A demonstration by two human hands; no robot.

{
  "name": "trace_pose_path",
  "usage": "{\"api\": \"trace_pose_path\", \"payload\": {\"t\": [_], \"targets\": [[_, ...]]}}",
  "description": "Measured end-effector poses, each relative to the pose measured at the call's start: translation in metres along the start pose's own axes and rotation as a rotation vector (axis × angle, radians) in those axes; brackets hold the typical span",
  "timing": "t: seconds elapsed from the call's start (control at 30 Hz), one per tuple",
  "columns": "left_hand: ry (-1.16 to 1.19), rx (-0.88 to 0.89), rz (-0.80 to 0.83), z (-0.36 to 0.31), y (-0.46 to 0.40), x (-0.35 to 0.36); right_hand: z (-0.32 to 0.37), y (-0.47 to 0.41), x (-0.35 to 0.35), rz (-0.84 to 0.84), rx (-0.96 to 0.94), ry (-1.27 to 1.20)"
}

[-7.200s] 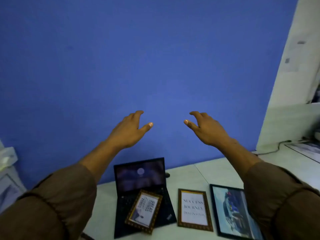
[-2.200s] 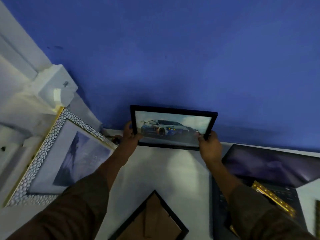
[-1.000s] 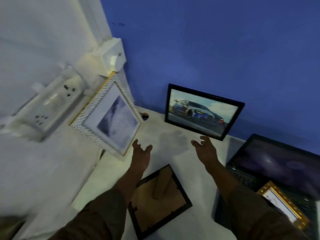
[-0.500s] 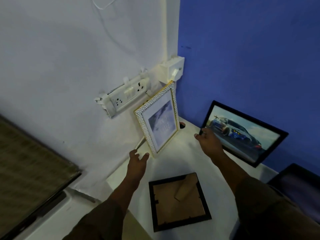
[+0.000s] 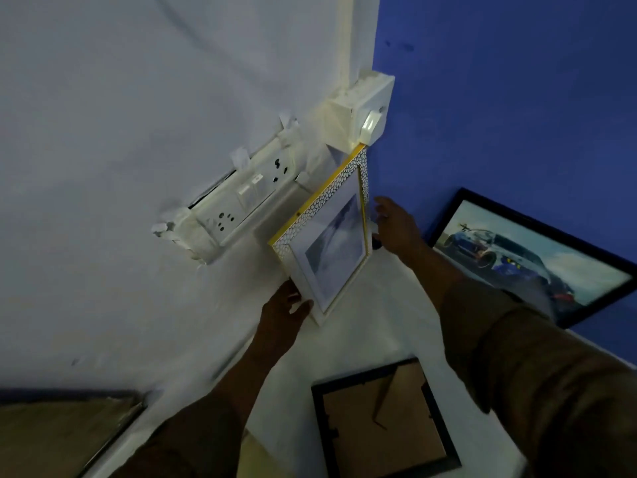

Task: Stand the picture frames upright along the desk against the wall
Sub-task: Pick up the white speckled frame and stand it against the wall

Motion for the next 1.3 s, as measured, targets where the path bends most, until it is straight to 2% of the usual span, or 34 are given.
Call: {"api": "trace_pose_path", "payload": {"t": [0.13,0.3,0.37,0.43,0.53,0.67,0.77,0.83,0.93,1.1,1.2,1.3], "targets": [[-0.088,0.060,-0.052,-0.001,-0.004,-0.005,0.002,-0.015,0.008,-0.016,-0.051,-0.027],[-0.034,0.080,-0.119,-0.004,0.011,-0.012,-0.007,-0.007,-0.003,-0.055,-0.066,-0.061],[0.008,0.104,-0.122,-0.003,0.012,-0.012,-0.008,-0.003,-0.010,-0.070,-0.076,-0.177],[0.075,0.155,-0.181,-0.019,0.057,-0.016,-0.012,0.049,-0.035,-0.089,-0.115,-0.271],[0.135,0.194,-0.279,-0.030,0.058,-0.035,-0.024,0.064,-0.038,-0.067,-0.046,-0.384],[0.211,0.294,-0.385,-0.076,0.106,-0.054,-0.012,0.127,-0.074,-0.074,-0.044,-0.621],[0.204,0.341,-0.318,-0.103,0.144,-0.053,-0.006,0.177,-0.116,-0.132,-0.043,-0.718],[0.166,0.376,-0.252,-0.117,0.169,-0.048,-0.003,0.211,-0.153,-0.237,-0.087,-0.701],[0.085,0.423,-0.175,-0.135,0.192,-0.042,0.003,0.255,-0.200,-0.313,-0.184,-0.534],[-0.062,0.526,-0.062,-0.180,0.231,-0.020,0.018,0.326,-0.239,-0.171,-0.321,-0.121],[-0.126,0.592,-0.020,-0.211,0.254,-0.003,0.019,0.362,-0.249,-0.233,-0.321,-0.146],[-0.067,0.615,-0.011,-0.236,0.270,0.011,0.007,0.401,-0.266,-0.422,-0.302,-0.266]]}}
Point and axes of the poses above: each hand's wrist, its own y-axis away from the middle knuckle, its own x-axis out of the palm, z = x × y, the point moved 3 cm from there along -y, towards the middle knuckle, and after that the axes turned 14 degrees about -y, right-handed, at the moved point
